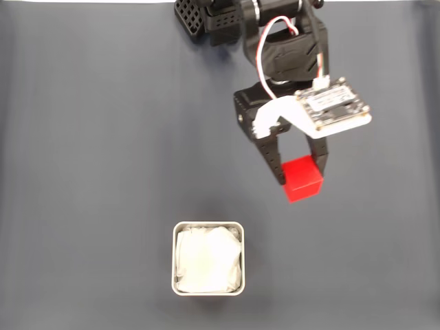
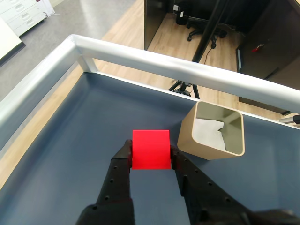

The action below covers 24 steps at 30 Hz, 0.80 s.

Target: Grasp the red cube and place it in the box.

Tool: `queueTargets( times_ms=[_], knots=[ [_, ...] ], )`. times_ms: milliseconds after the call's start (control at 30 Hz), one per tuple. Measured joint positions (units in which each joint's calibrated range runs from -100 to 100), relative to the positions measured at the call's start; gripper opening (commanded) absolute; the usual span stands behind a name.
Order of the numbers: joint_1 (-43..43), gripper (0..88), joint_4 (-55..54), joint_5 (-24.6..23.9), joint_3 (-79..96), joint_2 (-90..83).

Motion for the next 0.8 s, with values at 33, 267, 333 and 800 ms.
queueTargets(
  times_ms=[33,267,333,800],
  knots=[
    [0.52,5.9,0.00,0.00,-0.54,0.52],
    [4.38,5.9,0.00,0.00,-4.88,4.60],
    [5.34,5.8,0.00,0.00,-6.33,6.08],
    [10.31,5.6,0.00,0.00,-13.83,14.59]
  ],
)
